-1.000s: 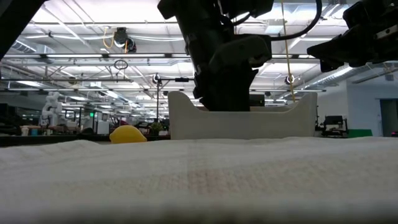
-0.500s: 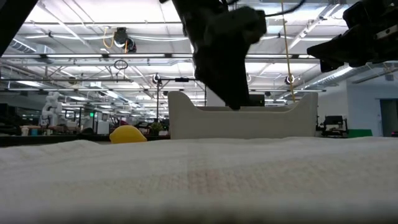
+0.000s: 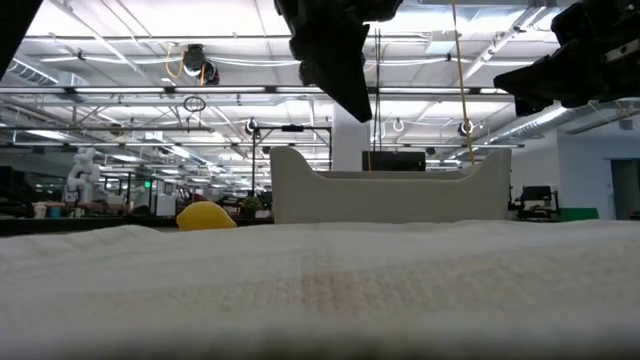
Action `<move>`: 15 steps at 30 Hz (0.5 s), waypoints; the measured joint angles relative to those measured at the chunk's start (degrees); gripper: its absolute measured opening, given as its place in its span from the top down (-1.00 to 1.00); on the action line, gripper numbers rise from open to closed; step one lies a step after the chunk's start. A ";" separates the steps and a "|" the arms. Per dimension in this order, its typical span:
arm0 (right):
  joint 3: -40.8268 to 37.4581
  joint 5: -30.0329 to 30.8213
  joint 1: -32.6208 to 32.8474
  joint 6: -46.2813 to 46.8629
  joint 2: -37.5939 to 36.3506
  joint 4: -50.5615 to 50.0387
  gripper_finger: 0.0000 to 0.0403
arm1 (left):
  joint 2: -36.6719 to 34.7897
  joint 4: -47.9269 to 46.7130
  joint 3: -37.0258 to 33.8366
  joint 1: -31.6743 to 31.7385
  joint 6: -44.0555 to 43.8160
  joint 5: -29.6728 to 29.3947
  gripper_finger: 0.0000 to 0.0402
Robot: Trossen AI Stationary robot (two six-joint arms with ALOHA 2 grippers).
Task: Pick and placing Produce into tupperware
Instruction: Put the orange carrot into the gray bin
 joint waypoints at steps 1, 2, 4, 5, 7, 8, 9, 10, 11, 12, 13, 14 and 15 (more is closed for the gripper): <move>0.00 0.00 0.00 0.38 -0.03 -0.03 1.00 | 0.00 -0.04 0.00 0.00 0.33 -0.34 0.96; 0.00 0.01 0.00 0.84 -0.03 0.15 1.00 | 0.00 -0.29 0.00 -0.05 0.62 -0.82 0.98; 0.00 0.00 -0.01 1.02 -0.11 0.39 1.00 | -0.58 -1.18 -0.02 -0.44 1.48 -3.01 0.99; 0.00 0.00 0.00 1.05 -0.14 0.44 1.00 | -1.16 -1.28 -0.04 -0.83 2.10 -4.63 0.99; 0.00 0.00 0.00 1.53 -0.20 0.83 1.00 | -2.96 -0.98 -0.04 -1.63 3.38 -6.81 0.99; 0.00 0.00 -0.02 2.00 -0.31 0.80 1.00 | -4.10 -1.17 -0.04 -1.99 3.75 -7.91 0.99; 0.00 0.00 0.00 2.47 -0.31 0.94 1.00 | -5.01 -1.14 -0.04 -2.38 3.83 -9.12 0.99; 0.00 0.00 0.00 2.66 -0.37 1.00 1.00 | -6.04 -1.07 -0.04 -2.70 3.84 -10.18 1.00; 0.00 0.00 -0.02 2.75 -0.58 0.95 1.00 | -7.35 -0.95 -0.37 -3.05 3.92 -11.31 1.00; 0.00 0.00 -0.01 2.76 -0.67 1.10 1.00 | -8.87 -0.62 -1.27 -3.32 3.97 -12.42 1.00; 0.00 0.00 -0.01 2.77 -0.72 1.36 1.00 | -10.50 -0.11 -2.50 -3.54 4.18 -13.50 1.00; 0.00 0.00 -0.01 2.76 -0.85 1.34 1.00 | -12.40 1.42 -4.38 -3.67 4.28 -14.17 1.00; 0.00 0.00 0.00 2.79 -0.99 1.10 1.00 | -14.40 3.05 -6.73 -3.67 4.06 -14.51 1.00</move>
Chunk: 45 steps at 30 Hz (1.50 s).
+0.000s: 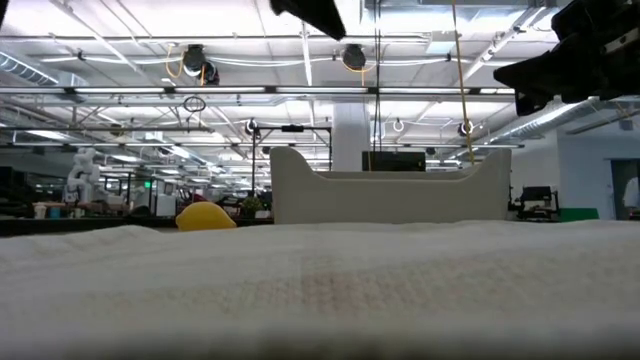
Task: Pick and placing Produce into tupperware
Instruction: Put the orange carrot into the gray bin
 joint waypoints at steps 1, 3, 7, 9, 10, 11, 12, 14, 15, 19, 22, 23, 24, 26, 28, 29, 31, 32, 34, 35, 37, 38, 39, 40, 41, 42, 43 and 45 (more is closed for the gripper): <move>0.00 0.00 0.00 0.01 0.00 0.08 1.00 | -1.91 1.58 -2.85 0.15 -0.51 -0.28 1.00; 0.00 -0.09 -0.02 0.21 -0.10 -0.10 1.00 | -6.30 7.33 -10.20 0.67 -1.26 -0.50 1.00; 0.00 -3.38 -0.02 -0.27 -0.11 -0.26 1.00 | -15.76 28.97 -29.03 2.67 -0.12 2.96 1.00; 0.00 -4.59 0.00 -0.28 -0.11 0.21 1.00 | -19.30 42.57 -38.89 4.37 1.60 8.86 1.00; 0.00 -4.70 0.00 -0.26 -0.11 0.55 1.00 | -20.30 47.82 -42.85 5.15 1.92 10.58 1.00; 0.00 -4.68 0.00 -0.22 -0.11 0.83 1.00 | -21.00 52.37 -46.60 5.91 1.92 11.28 1.00; 0.01 -4.68 0.00 -0.09 -0.11 1.20 1.00 | -21.71 55.17 -49.68 6.72 1.67 11.27 1.00; 0.00 -4.68 0.00 -0.02 -0.11 1.51 1.00 | -23.24 59.56 -54.67 7.99 1.25 10.22 1.00; 0.00 -4.68 0.00 0.06 -0.11 1.70 1.00 | -24.00 61.13 -56.46 8.33 1.19 8.87 1.00; 0.00 -4.68 0.00 0.21 -0.19 2.10 1.00 | -29.16 63.48 -62.26 7.81 3.12 4.38 1.00; 0.01 -4.68 0.00 -0.03 -0.32 2.20 1.00 | -34.74 66.69 -65.44 6.70 6.81 2.98 1.00; 0.01 -4.67 0.00 -0.38 -0.37 2.31 1.00 | -36.55 68.06 -67.00 6.42 8.54 3.04 1.00; 0.01 -4.66 0.00 -0.85 -0.38 2.44 1.00 | -38.23 69.41 -68.43 6.25 10.28 3.57 1.00; 0.00 -4.68 0.00 -1.98 -0.35 2.28 1.00 | -41.44 72.38 -71.09 6.52 12.80 5.38 1.00; 0.00 -4.66 0.00 -3.03 -0.22 2.21 1.00 | -44.18 73.90 -73.28 6.88 14.12 6.36 1.00; 0.00 -4.66 0.00 -3.46 -0.22 2.05 1.00 | -45.20 74.17 -74.32 7.10 14.33 6.89 1.00; 0.00 -4.60 0.00 -4.44 -0.22 1.98 1.00 | -46.74 74.07 -76.75 7.30 14.55 7.97 1.00; 0.02 -4.58 0.00 -5.54 -0.22 1.99 1.00 | -47.17 74.73 -78.03 7.28 14.59 8.72 1.00; 0.00 -4.55 0.00 -7.90 -0.22 1.99 1.00 | -47.71 77.19 -80.86 7.22 14.46 8.98 1.00; 0.00 -4.55 0.00 -8.55 -0.22 1.95 1.00 | -47.76 78.66 -82.31 7.21 14.10 8.91 1.00; 0.00 -4.52 0.00 -8.93 -0.20 1.94 1.00 | -47.74 81.27 -84.79 7.32 12.74 8.72 1.00; 0.01 -4.51 0.00 -8.97 -0.22 1.97 1.00 | -47.74 82.06 -85.74 7.34 12.15 8.62 1.00; 0.00 -4.52 0.00 -9.03 -0.22 1.91 1.00 | -47.74 82.56 -86.43 7.34 11.48 8.56 1.00; 0.00 -4.50 0.00 -8.99 -0.20 1.80 1.00 | -47.72 83.05 -87.00 7.34 10.59 8.54 1.00; 0.00 -4.50 0.00 -8.81 -0.20 1.74 1.00 | -47.74 83.21 -87.31 7.34 9.68 8.52 1.00; 0.00 -4.48 0.00 -8.70 -0.20 1.60 1.00 | -47.74 83.13 -87.38 7.34 9.13 8.44 1.00; 0.00 -4.48 0.00 -8.66 -0.18 1.38 1.00 | -47.74 82.82 -87.39 7.34 8.85 8.32 1.00; -0.15 -4.48 0.00 -8.37 0.23 1.68 1.00 | -47.72 82.43 -87.39 7.34 9.30 8.29 1.00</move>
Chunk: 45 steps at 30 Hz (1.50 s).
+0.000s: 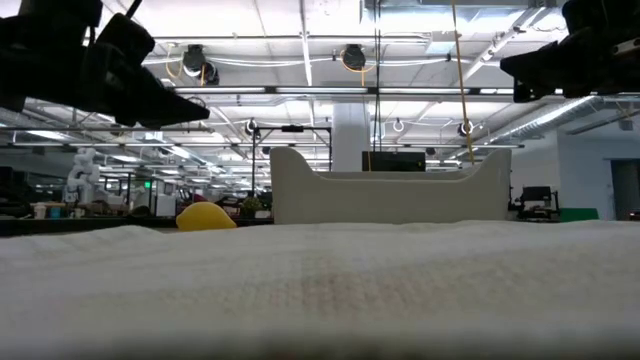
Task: Pick and placing Produce into tupperware
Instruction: Put the orange carrot into the gray bin
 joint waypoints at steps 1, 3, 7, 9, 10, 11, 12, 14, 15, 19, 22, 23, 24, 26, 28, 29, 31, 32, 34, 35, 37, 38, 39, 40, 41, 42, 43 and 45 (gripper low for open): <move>-0.37 0.01 0.00 -0.31 0.09 0.26 1.00 | 0.00 -0.08 0.00 0.00 0.46 0.00 1.00; -1.20 0.56 -0.02 -1.91 0.48 0.62 1.00 | -0.02 -0.40 0.00 0.00 1.95 0.00 0.98; -2.84 7.58 -0.43 -2.88 1.35 2.40 1.00 | 0.00 -0.80 0.00 0.07 7.81 -0.24 0.94; -3.32 8.91 -1.08 -2.64 2.00 2.66 1.00 | 0.00 -0.80 0.00 0.07 9.55 -0.25 0.91; -3.38 8.92 -1.32 -2.33 2.44 3.22 1.00 | 0.00 -0.78 0.00 0.07 10.07 -0.25 0.90; -3.39 8.91 -1.60 -2.00 2.84 3.69 1.00 | 0.00 -0.78 0.00 0.07 10.42 -0.26 0.90; -3.39 8.91 -1.94 -1.65 3.27 4.28 1.00 | 0.00 -0.78 0.00 0.07 10.60 -0.27 0.90; -3.33 9.69 -3.11 -1.49 4.23 5.62 1.00 | 0.00 -0.78 0.00 0.07 10.60 -0.27 0.91; -3.04 10.80 -3.96 -1.43 4.90 5.42 1.00 | 0.00 -0.71 0.00 0.07 10.60 -0.27 0.92; 0.82 11.20 -8.56 -0.11 9.30 2.55 1.00 | 0.00 -0.47 0.00 0.11 11.49 -1.27 0.98; 5.85 7.80 -12.90 1.02 13.79 -3.01 1.00 | 0.00 -0.43 0.00 0.66 12.33 -3.23 0.99; 7.62 6.17 -14.53 1.16 15.66 -5.01 1.00 | 0.00 -0.40 0.00 1.06 12.42 -3.53 0.97; 9.32 4.56 -16.04 0.97 17.67 -6.19 1.00 | 0.00 -0.36 0.00 1.51 12.50 -3.84 0.95; 12.34 1.17 -18.86 0.41 21.54 -6.73 1.00 | 0.00 -0.31 0.00 2.54 12.95 -4.26 0.92; 15.29 -3.09 -21.53 -0.15 25.29 -6.76 1.00 | 0.00 -0.27 0.00 3.65 13.30 -4.29 0.89; 16.88 -5.03 -22.88 -0.02 27.23 -7.02 1.00 | 0.00 -0.27 0.00 4.14 13.51 -4.29 0.88; 19.81 -7.90 -25.37 0.43 30.88 -8.77 1.00 | 0.00 -0.30 0.00 4.96 13.57 -4.27 0.88; 21.09 -9.18 -26.64 0.55 32.64 -9.56 1.00 | 0.00 -0.30 0.00 5.28 13.46 -4.27 0.88; 23.16 -11.82 -29.14 0.18 35.79 -9.92 1.00 | 0.00 -0.34 0.00 5.73 12.41 -4.27 0.87; 23.90 -13.57 -30.49 -0.47 37.04 -9.86 1.00 | 0.00 -0.43 0.00 5.87 12.06 -4.27 0.87; 25.28 -17.38 -32.99 -2.45 39.33 -9.77 1.00 | 0.00 -0.94 0.00 6.14 12.05 -4.27 0.87; 26.00 -18.70 -34.33 -2.78 40.44 -9.77 1.00 | 0.02 -1.10 0.00 6.16 12.05 -4.27 0.87; 26.93 -19.92 -35.69 -2.93 41.58 -10.00 1.00 | 0.02 -1.20 0.00 6.16 12.06 -4.27 0.87; 27.93 -21.40 -36.99 -3.40 42.65 -10.23 1.00 | 0.02 -1.24 0.00 6.16 12.22 -4.27 0.87; 29.09 -23.70 -38.20 -4.36 43.72 -10.69 1.00 | 0.02 -1.26 0.00 6.16 12.56 -4.25 0.87; 30.17 -26.28 -39.09 -5.16 44.71 -11.17 1.00 | 0.02 -1.28 0.00 6.16 12.72 -4.27 0.87; 31.27 -28.67 -39.80 -5.39 45.79 -11.47 1.00 | 0.02 -1.30 0.00 6.16 12.76 -4.27 0.87; 33.98 -31.06 -40.84 -3.63 48.29 -11.39 1.00 | 0.02 -1.30 0.00 6.16 12.89 -4.24 0.87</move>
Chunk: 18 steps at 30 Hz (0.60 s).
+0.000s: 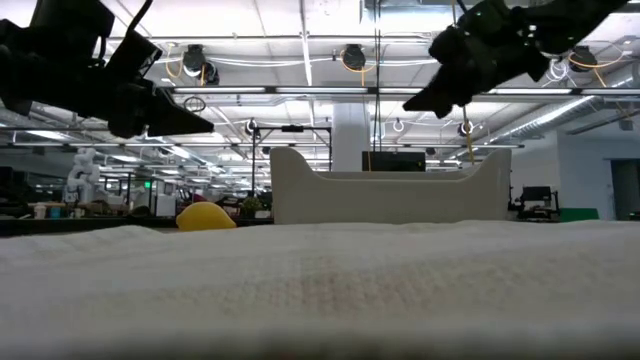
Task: Pick and placing Produce into tupperware
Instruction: Put the orange carrot into the gray bin
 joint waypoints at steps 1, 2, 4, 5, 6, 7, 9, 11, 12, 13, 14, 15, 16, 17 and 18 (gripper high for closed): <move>1.31 -0.76 -0.70 1.12 1.23 -0.10 1.00 | 0.00 0.00 0.00 -0.05 -0.01 0.00 0.87; 2.91 -1.40 -1.38 1.90 2.52 -0.80 1.00 | 0.00 -0.01 0.00 -0.04 -0.01 0.00 0.87; 6.26 -2.59 -2.52 2.22 5.33 -3.35 1.00 | 0.00 -0.03 0.00 -0.04 -0.27 0.02 0.87; 7.76 -3.50 -2.90 1.86 6.81 -5.09 1.00 | 0.00 -0.02 0.00 -0.04 -0.38 0.02 0.87; 9.33 -3.82 -3.17 1.19 8.47 -6.90 1.00 | 0.00 -0.05 0.00 -0.04 -0.43 0.01 0.87; 10.74 -3.87 -3.20 0.45 9.95 -8.27 1.00 | 0.00 -0.09 0.00 -0.04 -0.43 0.00 0.87; 12.82 -4.51 -3.22 -1.90 12.59 -11.30 1.00 | 0.00 -0.13 0.00 -0.04 -0.43 0.02 0.87; 14.02 -5.88 -3.22 -4.33 14.82 -12.29 1.00 | 0.00 -0.14 0.00 0.01 -0.42 0.03 0.87; 14.06 -6.58 -3.16 -5.66 15.68 -12.40 1.00 | 0.00 -0.15 0.00 0.00 -0.39 0.07 0.87; 14.06 -6.65 -3.00 -7.03 16.44 -12.51 1.00 | 0.00 -0.27 0.00 0.00 -0.39 0.20 0.87; 14.06 -6.66 -2.92 -8.69 17.07 -12.53 1.00 | 0.00 -0.52 0.00 0.00 -0.38 0.22 0.87; 14.06 -6.66 -2.92 -10.20 17.67 -12.61 1.00 | 0.00 -0.78 0.00 0.00 -0.39 0.22 0.87; 14.06 -6.65 -2.90 -11.59 18.11 -12.54 1.00 | 0.00 -0.95 0.00 0.01 -0.41 0.22 0.87; 14.06 -6.61 -3.05 -12.44 18.51 -12.13 1.00 | 0.00 -1.18 0.00 0.04 -0.41 0.20 0.87; 14.06 -6.60 -3.45 -12.95 18.88 -11.55 1.00 | 0.00 -1.45 0.00 0.08 -0.43 0.22 0.87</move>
